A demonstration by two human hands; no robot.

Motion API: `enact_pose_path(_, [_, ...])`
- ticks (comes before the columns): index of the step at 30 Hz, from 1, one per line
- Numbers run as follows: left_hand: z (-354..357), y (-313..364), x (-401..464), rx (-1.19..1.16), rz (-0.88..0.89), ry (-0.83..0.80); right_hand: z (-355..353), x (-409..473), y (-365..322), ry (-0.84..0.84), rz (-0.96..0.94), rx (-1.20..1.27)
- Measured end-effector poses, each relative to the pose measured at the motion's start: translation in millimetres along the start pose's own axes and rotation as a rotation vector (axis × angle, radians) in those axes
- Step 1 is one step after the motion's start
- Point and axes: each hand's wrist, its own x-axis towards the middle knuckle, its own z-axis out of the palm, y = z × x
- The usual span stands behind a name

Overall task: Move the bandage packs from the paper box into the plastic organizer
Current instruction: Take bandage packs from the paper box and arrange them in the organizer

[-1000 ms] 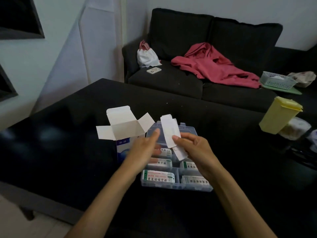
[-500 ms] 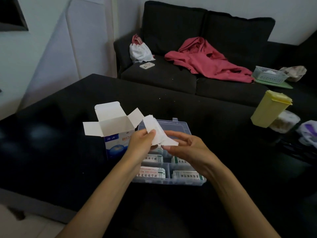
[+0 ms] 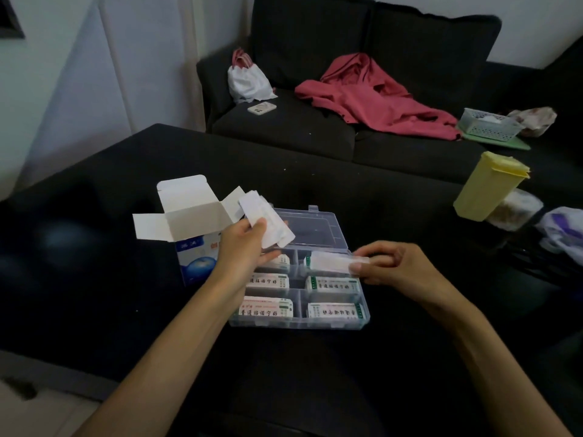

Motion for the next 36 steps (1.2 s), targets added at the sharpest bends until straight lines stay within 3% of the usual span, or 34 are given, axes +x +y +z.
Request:
enact_pose_path(4, [-1.8, -1.2, -0.3, 0.033, 0.026, 0.003, -2.7, -3.7, 13.2, -0.069, -0.196, -0.270])
enact_pose_path(7, [0.1, -2.3, -1.7, 0.057, 0.021, 0.000, -4.0, -4.0, 27.6, -0.118, -0.265, -0.604])
enact_pose_path(11, [0.8, -3.6, -2.5, 0.059, 0.010, -0.011, -7.4, -8.0, 31.4, -0.191, -0.296, -0.841])
enact_pose_path(17, [0.9, -4.9, -2.4, 0.065, 0.008, -0.012, 2.6, -9.6, 19.9, -0.058, -0.340, -0.744])
enact_pose_path(22, [1.5, -5.6, -2.2, 0.089, 0.003, -0.015, 20.5, -3.9, 34.2, -0.174, -0.281, -0.900])
enact_pose_path(27, [0.0, -5.1, -0.1, 0.078, -0.007, -0.032, 16.2, -7.3, 33.1, -0.223, -0.230, -0.891])
enact_pose_path(30, [-1.2, -5.5, 1.0, 0.069, -0.004, -0.046, 15.4, -10.1, 26.2, -0.125, -0.277, -0.772])
enact_pose_path(33, [-2.3, -6.0, 0.5, 0.077, -0.018, -0.073, 14.8, -5.4, 22.7, 0.012, -0.290, -0.820])
enact_pose_path(36, [-0.7, -6.4, 0.1, 0.083, -0.050, -0.088, 18.2, 0.4, 22.1, -0.040, -0.249, -0.904])
